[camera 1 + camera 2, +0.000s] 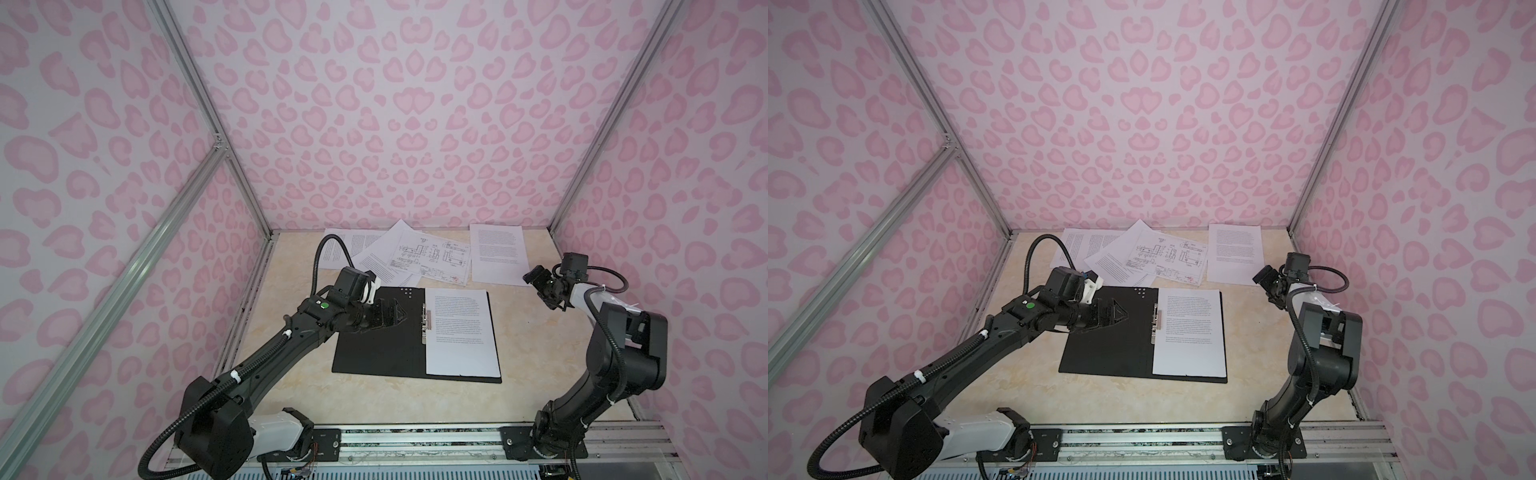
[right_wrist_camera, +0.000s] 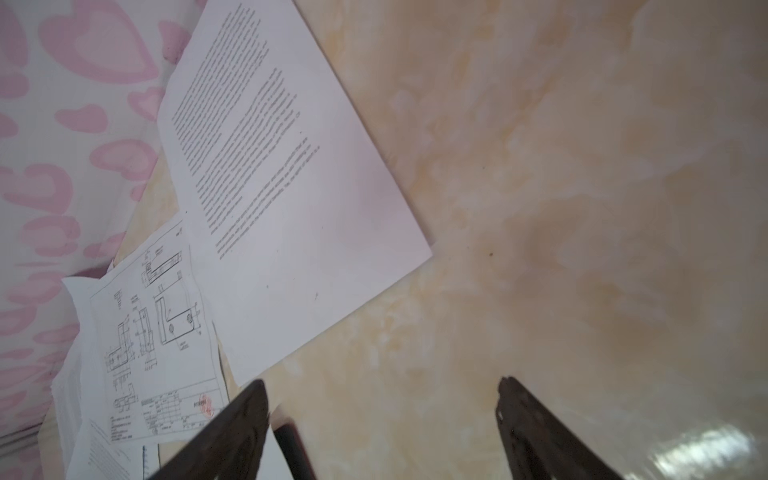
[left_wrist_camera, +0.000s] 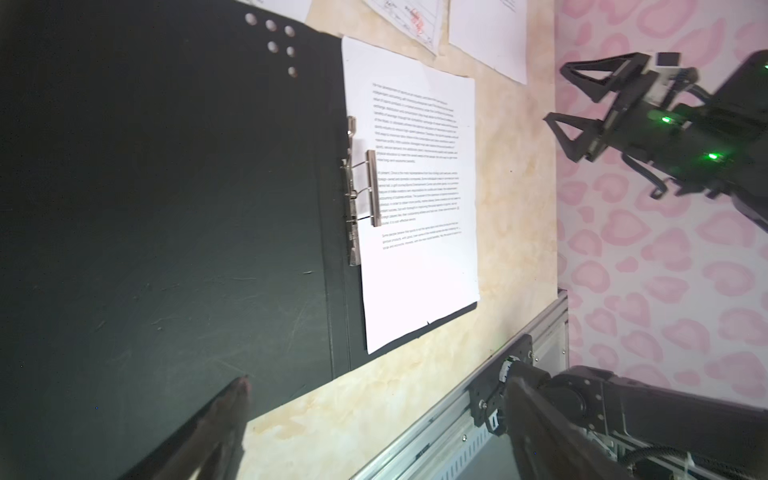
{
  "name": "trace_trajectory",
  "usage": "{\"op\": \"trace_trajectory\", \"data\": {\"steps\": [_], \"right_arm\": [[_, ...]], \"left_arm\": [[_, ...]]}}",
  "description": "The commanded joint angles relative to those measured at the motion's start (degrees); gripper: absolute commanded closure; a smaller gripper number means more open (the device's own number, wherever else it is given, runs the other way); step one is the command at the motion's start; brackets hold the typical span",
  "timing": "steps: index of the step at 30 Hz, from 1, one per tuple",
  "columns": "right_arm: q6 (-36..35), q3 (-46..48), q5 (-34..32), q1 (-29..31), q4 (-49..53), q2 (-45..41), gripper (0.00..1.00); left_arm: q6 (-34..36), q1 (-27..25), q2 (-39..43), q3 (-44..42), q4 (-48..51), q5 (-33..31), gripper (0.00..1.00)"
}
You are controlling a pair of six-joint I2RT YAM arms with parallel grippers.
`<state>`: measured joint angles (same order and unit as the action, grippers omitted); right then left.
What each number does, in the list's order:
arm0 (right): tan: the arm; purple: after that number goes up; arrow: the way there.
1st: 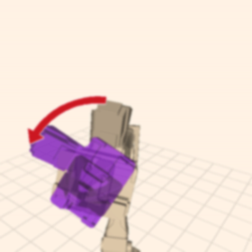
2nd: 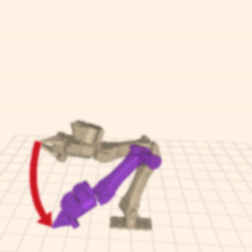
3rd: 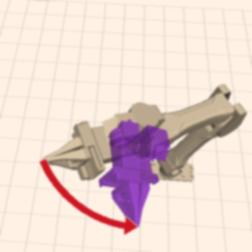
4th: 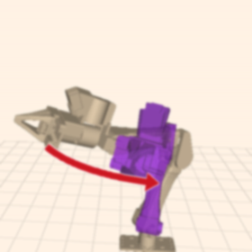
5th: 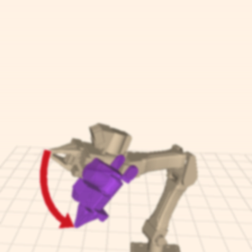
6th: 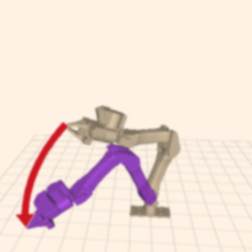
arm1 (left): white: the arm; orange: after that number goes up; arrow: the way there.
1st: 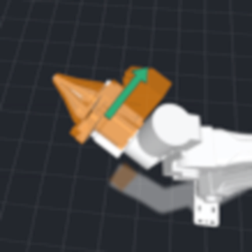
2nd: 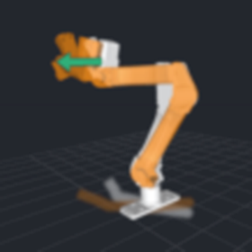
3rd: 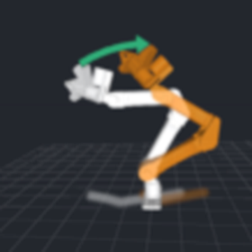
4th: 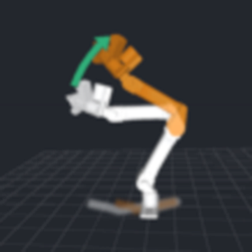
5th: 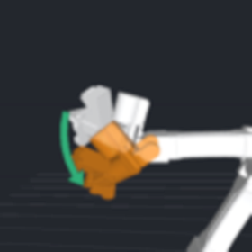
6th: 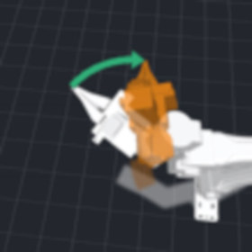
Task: Put the files into the folder
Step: 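Release the sheet and raise the right gripper away from the folder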
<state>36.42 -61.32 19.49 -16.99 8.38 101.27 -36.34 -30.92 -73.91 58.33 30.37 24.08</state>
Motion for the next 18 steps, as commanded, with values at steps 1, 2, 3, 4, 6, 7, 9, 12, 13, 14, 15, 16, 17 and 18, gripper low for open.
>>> {"op": "trace_trajectory", "data": {"steps": [1, 2, 3, 4, 6, 7, 9, 12, 13, 14, 15, 16, 17, 18], "right_arm": [[4.65, -1.74, 0.77, -0.34, -4.67, 3.6, 0.13], [5.91, -1.92, 1.8, -0.31, -6.43, 4.75, 0.13], [6.86, -2.37, 2.24, -0.33, -6.98, 5.84, 0.14], [8.09, -2.99, 2.32, -0.03, -7.61, 7.09, 0.15], [10.08, -4.09, 1.54, 0.61, -8.0, 9.07, 0.16], [11.21, -4.45, 1.16, 0.81, -8.37, 10.07, 0.16], [13.68, -4.78, -0.16, 1.2, -8.4, 11.32, 0.17], [17.19, -4.35, 0.55, 1.86, -12.2, 12.96, 0.17], [17.91, -5.01, 1.25, 2.08, -12.71, 13.9, 0.18], [18.44, -5.8, 1.83, 2.5, -13.36, 14.85, 0.18], [19.01, -6.17, 1.94, 2.79, -14.0, 15.44, 0.18], [19.79, -5.91, 1.96, 3.23, -16.5, 15.77, 0.18], [20.75, -5.38, 2.17, 3.37, -19.18, 15.88, 0.19], [21.9, -4.73, 2.35, 3.46, -22.06, 16.03, 0.2]], "left_arm": [[1.61, 0.05, -0.34, 1.68, 1.16, 2.23, 0.04], [1.62, 0.07, -0.51, 1.98, 1.3, 2.0, 0.04], [1.71, 0.15, -0.76, 2.11, 1.33, 1.88, 0.04], [1.8, 0.29, -1.13, 2.3, 1.34, 1.9, 0.04], [1.64, 0.57, -1.74, 2.57, 1.38, 1.96, 0.04], [1.49, 0.72, -1.75, 2.51, 1.35, 1.99, 0.04], [1.29, 1.01, -1.35, 2.33, 1.27, 1.64, 0.04], [1.26, 1.94, -0.79, 2.06, 1.67, 1.07, 0.04], [1.17, 2.27, -0.71, 1.97, 1.78, 0.98, 0.04], [1.1, 2.6, -0.71, 1.86, 1.88, 0.99, 0.04], [1.03, 2.83, -0.67, 1.79, 1.89, 1.13, 0.04], [0.92, 2.94, -0.62, 1.72, 1.92, 1.11, 0.04], [0.83, 3.0, -0.54, 1.7, 1.96, 1.05, 0.04], [0.74, 3.04, -0.44, 1.68, 1.93, 1.01, 0.04]]}}
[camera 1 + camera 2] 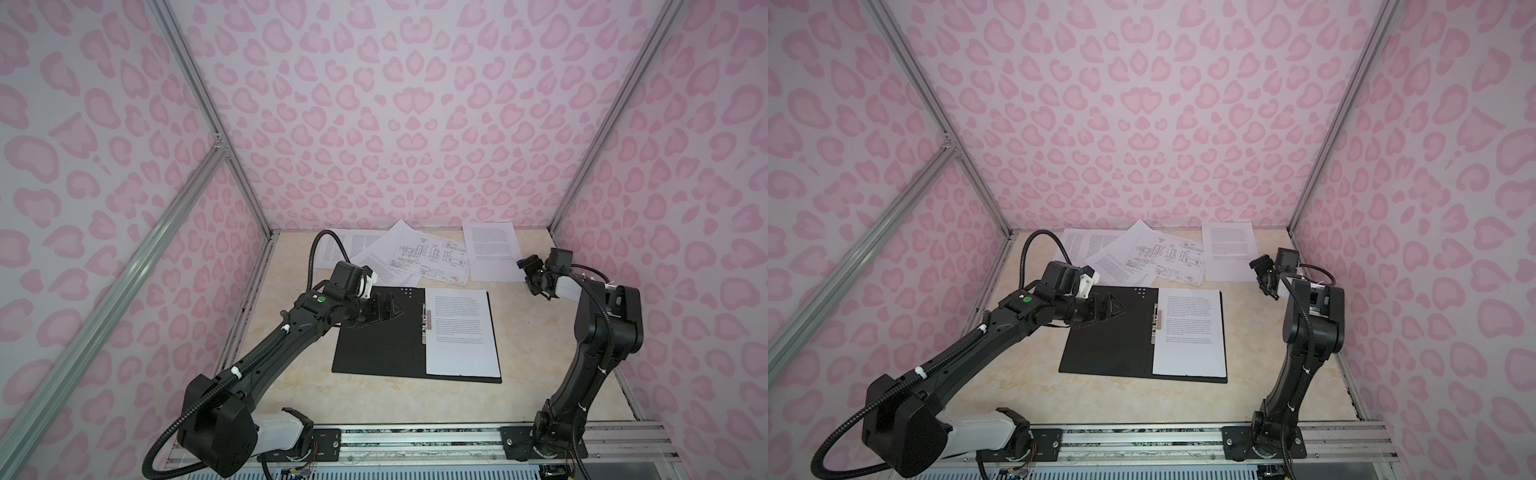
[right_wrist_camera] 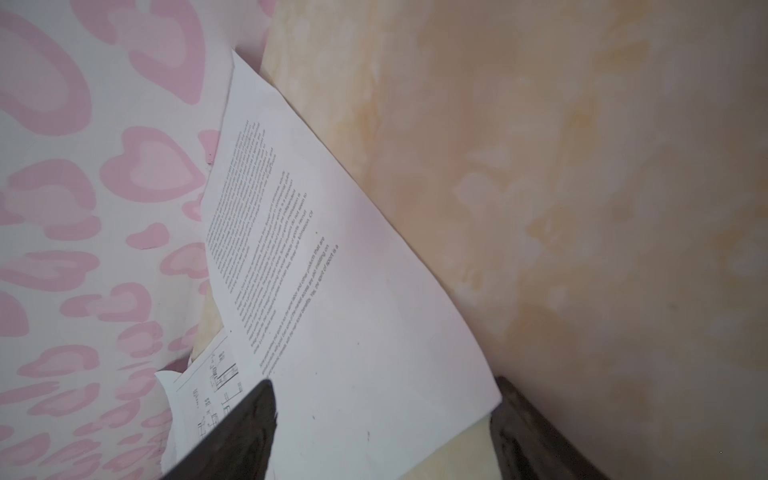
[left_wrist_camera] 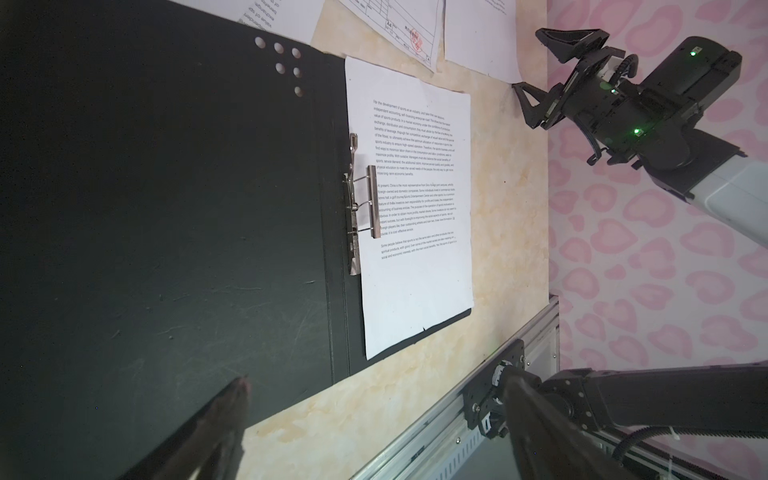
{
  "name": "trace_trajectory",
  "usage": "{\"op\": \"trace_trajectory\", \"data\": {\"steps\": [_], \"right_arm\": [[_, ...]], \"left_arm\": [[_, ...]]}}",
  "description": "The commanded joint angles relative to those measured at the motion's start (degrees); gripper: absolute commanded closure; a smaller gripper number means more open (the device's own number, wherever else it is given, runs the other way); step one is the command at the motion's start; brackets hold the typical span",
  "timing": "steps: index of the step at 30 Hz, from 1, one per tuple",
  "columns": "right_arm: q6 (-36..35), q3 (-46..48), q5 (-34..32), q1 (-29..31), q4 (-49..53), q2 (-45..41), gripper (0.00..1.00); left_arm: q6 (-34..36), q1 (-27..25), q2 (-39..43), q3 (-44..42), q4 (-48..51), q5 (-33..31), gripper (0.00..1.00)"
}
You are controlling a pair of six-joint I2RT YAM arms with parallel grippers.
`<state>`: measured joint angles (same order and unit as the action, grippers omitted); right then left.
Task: Put the files into the folder
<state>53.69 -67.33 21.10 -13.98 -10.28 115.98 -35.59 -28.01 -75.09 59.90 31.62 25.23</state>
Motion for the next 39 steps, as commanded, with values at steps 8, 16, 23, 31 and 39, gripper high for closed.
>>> {"op": "trace_trajectory", "data": {"steps": [8, 16, 23, 31, 39], "right_arm": [[11.44, 2.31, 8.32, 1.13, -28.71, 5.58, 0.32], [10.88, 4.47, 3.49, 1.7, -22.79, 1.91, 0.76], [9.75, 12.43, -0.95, 3.04, -15.06, -12.89, 1.0], [7.38, 17.46, -9.83, 10.99, 9.46, -38.83, 1.0], [13.67, 30.67, -13.37, 21.81, 12.42, -61.44, 1.0]], "left_arm": [[-0.52, 0.41, 1.1, -1.45, 0.4, -0.55, 0.04], [-1.1, 0.59, 1.66, -1.62, 0.95, -1.92, 0.04], [-0.55, 0.75, 1.43, -1.51, 2.83, -4.02, 0.04], [0.47, 0.74, 3.82, -2.65, 4.48, -6.44, 0.04], [0.76, 0.85, 7.31, -5.46, 4.94, -6.94, 0.04]]}}
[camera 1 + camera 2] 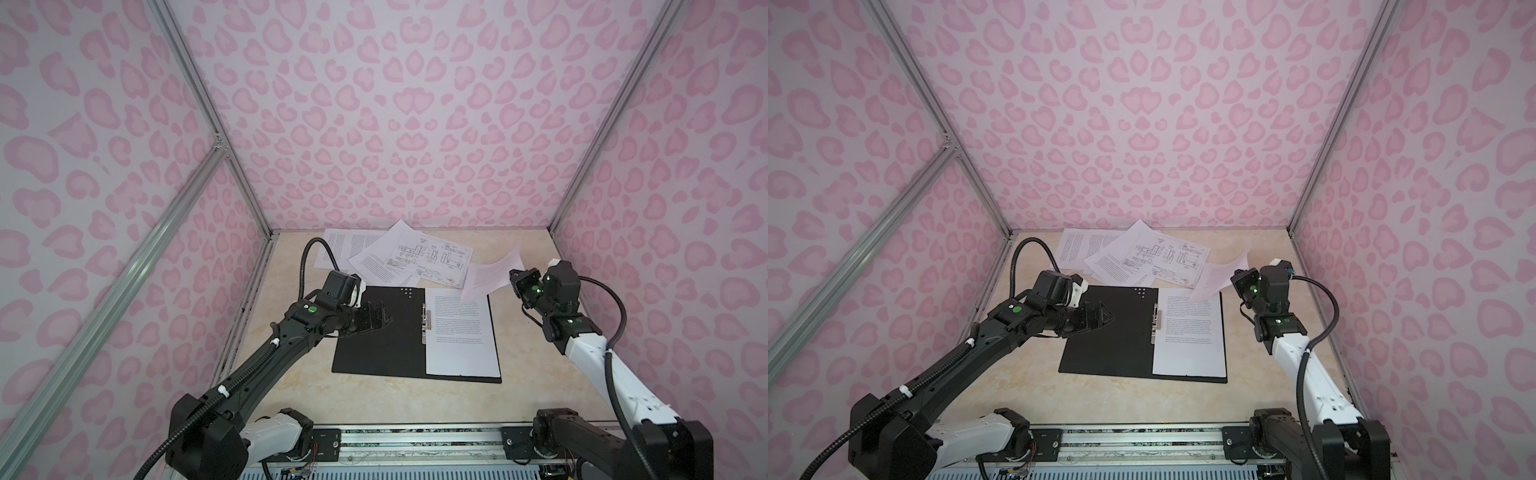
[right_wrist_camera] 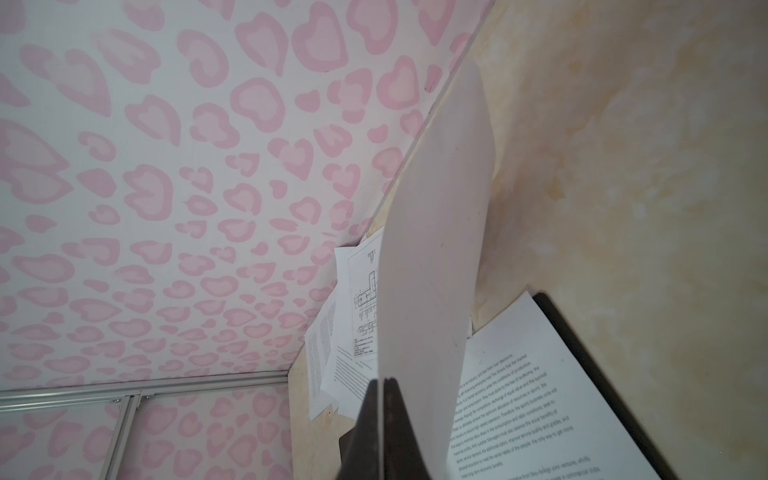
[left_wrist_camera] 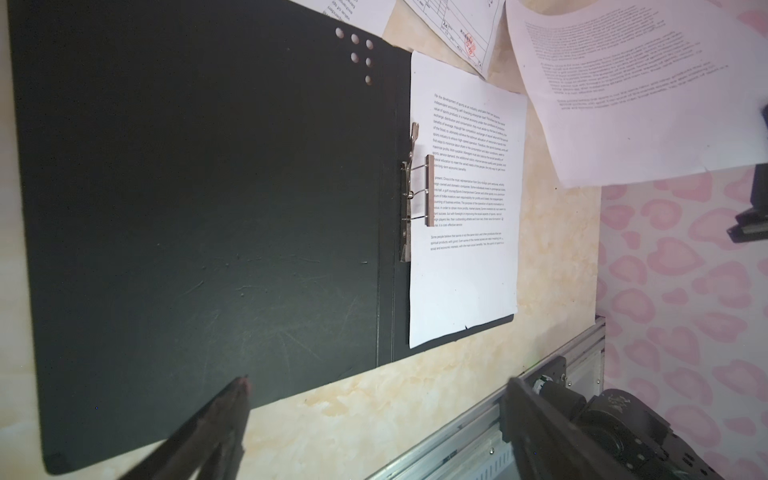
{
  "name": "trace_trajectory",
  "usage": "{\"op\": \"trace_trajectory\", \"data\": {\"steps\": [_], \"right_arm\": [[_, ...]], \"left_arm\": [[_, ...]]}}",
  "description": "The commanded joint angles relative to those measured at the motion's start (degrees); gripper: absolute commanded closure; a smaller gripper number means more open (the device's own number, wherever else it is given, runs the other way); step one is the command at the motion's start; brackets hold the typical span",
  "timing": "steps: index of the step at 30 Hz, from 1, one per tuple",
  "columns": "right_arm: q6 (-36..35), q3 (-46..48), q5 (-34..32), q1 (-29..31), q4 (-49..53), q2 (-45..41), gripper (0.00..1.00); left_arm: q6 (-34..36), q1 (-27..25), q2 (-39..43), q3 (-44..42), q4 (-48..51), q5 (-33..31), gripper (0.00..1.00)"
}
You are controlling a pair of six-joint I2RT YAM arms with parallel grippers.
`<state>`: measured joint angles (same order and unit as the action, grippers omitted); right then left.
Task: Put the files into the folder
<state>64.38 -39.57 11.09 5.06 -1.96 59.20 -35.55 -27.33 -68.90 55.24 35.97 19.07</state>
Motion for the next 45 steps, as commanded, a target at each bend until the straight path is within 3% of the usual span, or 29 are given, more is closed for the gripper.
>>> {"op": "trace_trajectory", "data": {"steps": [1, 5, 13, 21, 29, 45], "right_arm": [[3.43, 3.91, -4.16, 4.21, 5.68, -6.91, 1.0], [5.26, 9.6, -8.85, 9.76, 10.22, -16.39, 1.0], [5.1, 15.76, -8.33, 13.41, 15.59, -24.4, 1.0], [6.79, 19.7, -11.08, 17.99, 15.94, -24.97, 1.0], [8.11, 22.33, -10.29, 18.91, 12.19, -23.06, 1.0], [7.99, 23.82, -9.56, 20.03, 14.44, -22.99, 1.0]], "left_arm": [[0.78, 0.17, 1.46, -1.14, 0.6, -0.71, 0.04], [1.51, 0.17, 2.79, -1.63, 1.2, -1.04, 0.04], [3.36, 0.17, 3.34, -1.94, 1.91, -0.62, 0.04], [5.36, 0.17, 2.82, -1.99, 2.33, -0.35, 0.04], [7.45, 0.15, 1.37, -2.34, 2.97, -0.33, 0.04], [11.73, 0.17, -2.04, -2.26, 4.22, -2.4, 0.04]]}}
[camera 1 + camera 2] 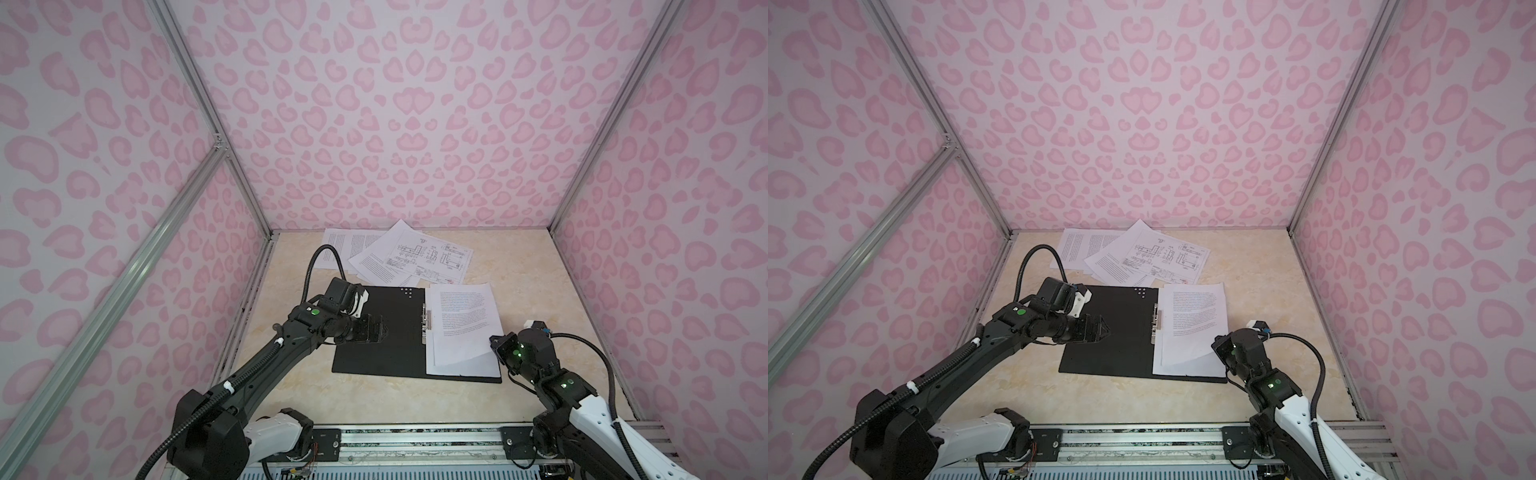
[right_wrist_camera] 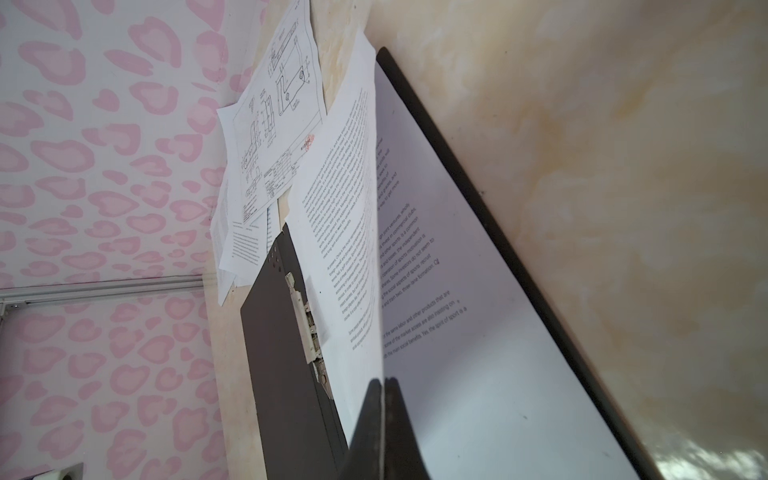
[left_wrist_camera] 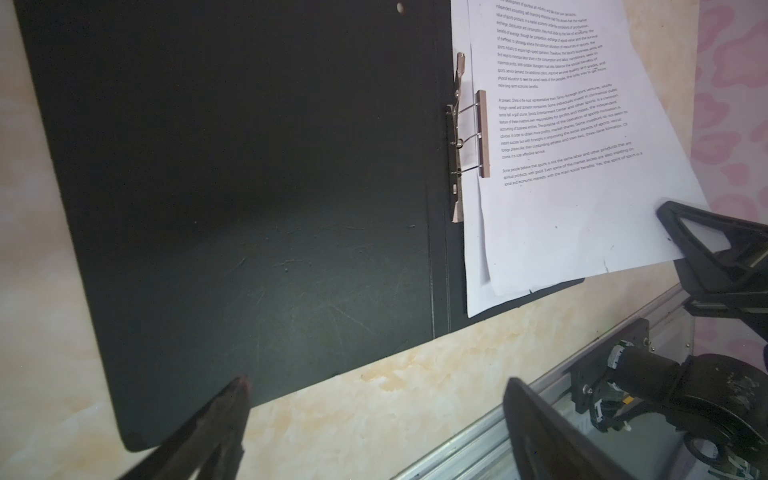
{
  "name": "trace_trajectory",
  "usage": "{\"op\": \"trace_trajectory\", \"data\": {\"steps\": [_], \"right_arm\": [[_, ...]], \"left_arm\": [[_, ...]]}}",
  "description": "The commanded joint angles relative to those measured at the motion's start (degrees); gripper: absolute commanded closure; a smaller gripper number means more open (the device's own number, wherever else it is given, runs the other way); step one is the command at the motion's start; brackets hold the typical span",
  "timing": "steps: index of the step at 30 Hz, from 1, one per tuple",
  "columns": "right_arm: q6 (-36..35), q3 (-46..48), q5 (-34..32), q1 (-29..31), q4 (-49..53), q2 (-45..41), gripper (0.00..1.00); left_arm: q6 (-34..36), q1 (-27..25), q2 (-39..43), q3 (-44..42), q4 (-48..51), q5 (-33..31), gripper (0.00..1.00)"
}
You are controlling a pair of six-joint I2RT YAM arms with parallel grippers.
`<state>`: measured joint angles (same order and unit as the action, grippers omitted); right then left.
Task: Put the files into the folder
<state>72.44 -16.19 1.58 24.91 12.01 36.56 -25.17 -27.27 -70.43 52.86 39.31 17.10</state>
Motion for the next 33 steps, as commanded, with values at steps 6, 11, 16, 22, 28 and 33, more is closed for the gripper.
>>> {"op": "trace_trajectory", "data": {"steps": [6, 11, 16, 22, 28, 33], "right_arm": [[-0.19, 0.4, 0.26, 0.25, 1.77, -0.35, 1.0], [0.65, 1.08, -0.13, 1.43, 1.04, 0.55, 1.0], [0.78, 0.53, -0.35, 2.97, 0.67, 3.31, 1.0], [1.29, 0.19, -0.88, 3.84, 2.55, 3.63, 1.0], [2.01, 1.32, -0.88, 4.27, 4.29, 2.06, 1.0], [1.4, 1.05, -1.22, 4.3, 5.76, 1.62, 1.0]], "left_arm": [[2.14, 0.1, -1.2, 0.79, 1.49, -1.56, 0.04], [2.47, 0.06, -1.36, 1.0, 1.62, -1.55, 0.04], [2.74, 0.09, -1.54, 1.15, 1.73, -1.46, 0.04], [2.93, 0.27, -1.72, 1.36, 1.89, -1.55, 0.04], [3.11, 0.46, -1.67, 1.36, 1.78, -1.02, 0.04], [3.1, 0.55, -1.72, 1.39, 1.74, -0.8, 0.04]]}}
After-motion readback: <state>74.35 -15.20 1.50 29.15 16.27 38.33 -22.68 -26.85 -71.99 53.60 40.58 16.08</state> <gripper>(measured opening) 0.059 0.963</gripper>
